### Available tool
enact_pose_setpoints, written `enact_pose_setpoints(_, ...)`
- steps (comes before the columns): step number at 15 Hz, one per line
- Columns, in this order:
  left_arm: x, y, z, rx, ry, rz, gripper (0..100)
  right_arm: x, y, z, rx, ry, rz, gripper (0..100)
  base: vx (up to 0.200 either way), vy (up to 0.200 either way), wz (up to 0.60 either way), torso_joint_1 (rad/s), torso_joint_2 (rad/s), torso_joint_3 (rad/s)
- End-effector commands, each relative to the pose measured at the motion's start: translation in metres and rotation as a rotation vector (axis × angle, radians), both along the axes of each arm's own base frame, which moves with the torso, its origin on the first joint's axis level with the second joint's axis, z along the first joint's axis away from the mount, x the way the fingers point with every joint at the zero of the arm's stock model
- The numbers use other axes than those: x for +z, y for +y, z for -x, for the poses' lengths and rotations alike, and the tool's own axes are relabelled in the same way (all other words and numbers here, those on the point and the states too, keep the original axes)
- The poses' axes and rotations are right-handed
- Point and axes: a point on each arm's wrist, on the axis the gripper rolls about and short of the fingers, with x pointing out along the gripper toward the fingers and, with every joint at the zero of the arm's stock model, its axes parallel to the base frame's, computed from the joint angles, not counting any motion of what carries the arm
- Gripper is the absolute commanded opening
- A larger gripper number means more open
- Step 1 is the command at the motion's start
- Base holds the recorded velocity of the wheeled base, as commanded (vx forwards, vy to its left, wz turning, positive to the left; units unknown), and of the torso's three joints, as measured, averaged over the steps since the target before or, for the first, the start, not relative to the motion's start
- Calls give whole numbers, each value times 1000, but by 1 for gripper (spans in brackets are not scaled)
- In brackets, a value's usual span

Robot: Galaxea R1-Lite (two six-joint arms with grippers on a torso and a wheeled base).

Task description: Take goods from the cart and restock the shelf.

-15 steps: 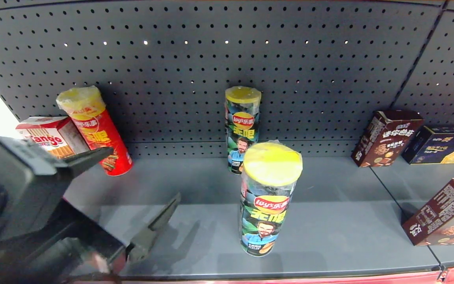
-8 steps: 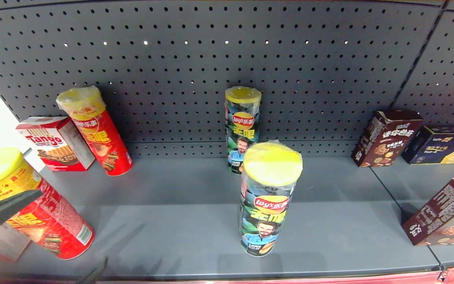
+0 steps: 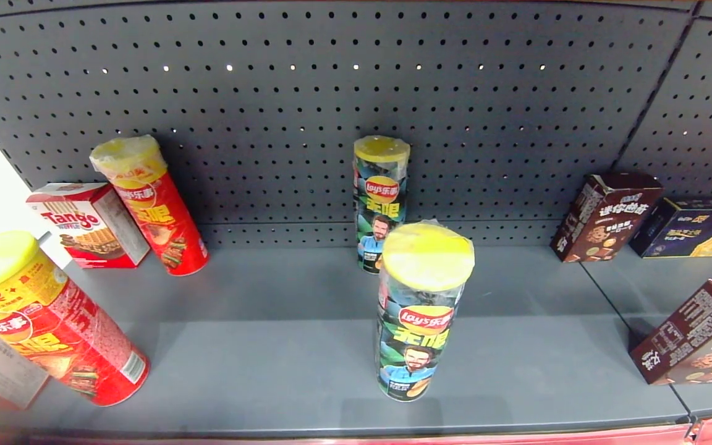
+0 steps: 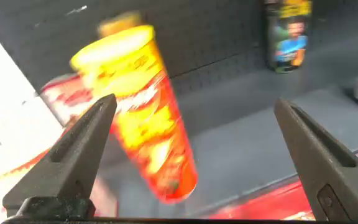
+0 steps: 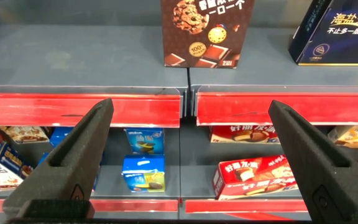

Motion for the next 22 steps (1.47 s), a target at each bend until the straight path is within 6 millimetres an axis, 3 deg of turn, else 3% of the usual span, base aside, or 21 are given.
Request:
enact_pose_setpoints(1,-17,0,25,43,-60,54,100,0,0,0,1,1,1,100,0,0,0,0,0,0)
enact_pose_setpoints(5,-36,-4,32,60,25,78,100,0,0,0,1,1,1,100,0,0,0,0,0,0)
enact_pose_setpoints(9,-64,-3,33,34,239,94,100,0,0,0,1,1,1,100,0,0,0,0,0,0)
enact_pose_setpoints(14,-71,-2,33,50,311,104,100,0,0,0,3,1,1,100,0,0,0,0,0,0)
enact_pose_setpoints(16,-71,1,32,217,302,158,100,0,0,0,1,1,1,100,0,0,0,0,0,0)
enact_pose_setpoints(22,-71,0,32,145,313,178,100,0,0,0,4,1,4,100,0,0,0,0,0,0)
